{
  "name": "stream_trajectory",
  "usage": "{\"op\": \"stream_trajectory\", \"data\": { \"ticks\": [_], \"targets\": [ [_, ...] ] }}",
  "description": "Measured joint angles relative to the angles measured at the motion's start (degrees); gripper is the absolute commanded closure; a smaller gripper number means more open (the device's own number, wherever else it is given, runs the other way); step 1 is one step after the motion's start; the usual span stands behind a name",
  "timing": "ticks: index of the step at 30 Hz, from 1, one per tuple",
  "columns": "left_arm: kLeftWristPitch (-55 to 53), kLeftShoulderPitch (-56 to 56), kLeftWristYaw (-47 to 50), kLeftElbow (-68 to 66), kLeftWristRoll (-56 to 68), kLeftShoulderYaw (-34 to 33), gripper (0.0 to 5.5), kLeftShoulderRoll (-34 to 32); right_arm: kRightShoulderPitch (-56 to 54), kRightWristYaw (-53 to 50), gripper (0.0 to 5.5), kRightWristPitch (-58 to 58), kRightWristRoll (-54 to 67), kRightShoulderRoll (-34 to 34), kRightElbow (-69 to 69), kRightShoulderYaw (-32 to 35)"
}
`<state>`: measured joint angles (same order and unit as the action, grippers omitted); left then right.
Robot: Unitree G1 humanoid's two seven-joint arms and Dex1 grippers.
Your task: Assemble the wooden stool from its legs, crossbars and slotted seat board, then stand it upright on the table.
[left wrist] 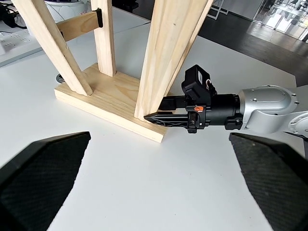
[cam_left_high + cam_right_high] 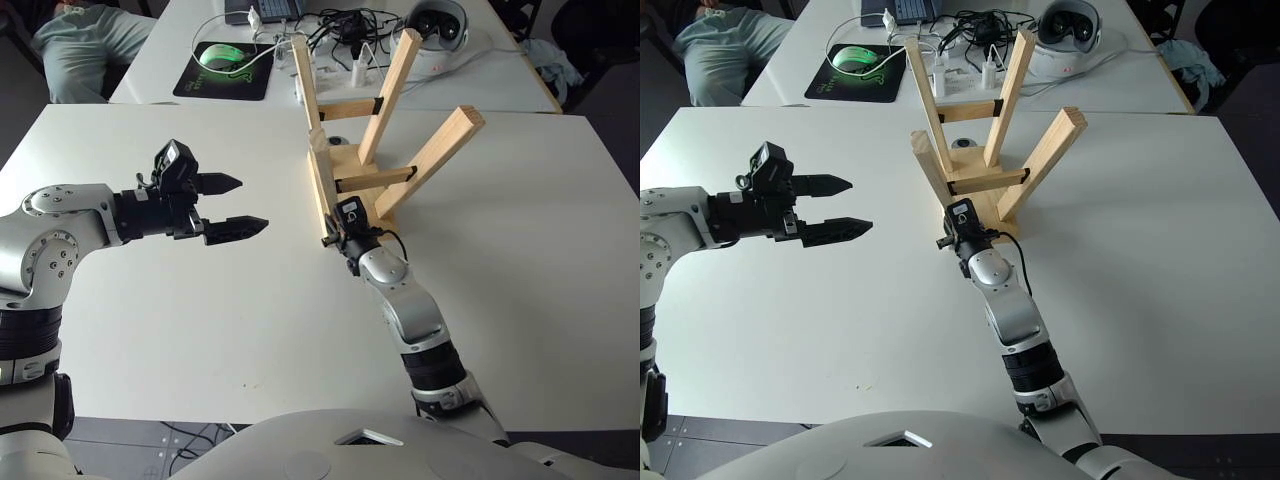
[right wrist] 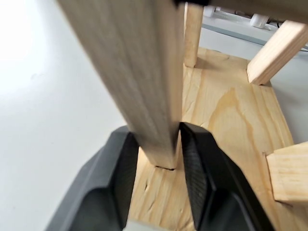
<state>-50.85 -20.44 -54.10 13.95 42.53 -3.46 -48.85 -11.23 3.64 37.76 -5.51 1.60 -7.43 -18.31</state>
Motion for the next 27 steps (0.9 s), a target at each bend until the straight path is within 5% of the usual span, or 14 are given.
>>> {"op": "stream_trajectory", "data": {
  "ticks": [6,16,27],
  "targets": [
    [0.12,-0.03,-0.51,-0.10,-0.41,0.01,0.10,0.03,0.58,4.71,4.28,-1.34,-0.21,-4.61,-1.58,-0.92],
    [1.91,1.85,-6.50,-0.19,-2.19,-1.76,0.10,-5.99,3.55,26.20,4.40,-4.88,10.88,-20.23,-6.32,7.03],
    [9.55,4.37,-15.36,-5.49,-7.31,-0.03,0.10,-10.28,13.62,51.55,4.41,-14.28,24.25,-33.39,-13.23,6.75]
  ]
}}
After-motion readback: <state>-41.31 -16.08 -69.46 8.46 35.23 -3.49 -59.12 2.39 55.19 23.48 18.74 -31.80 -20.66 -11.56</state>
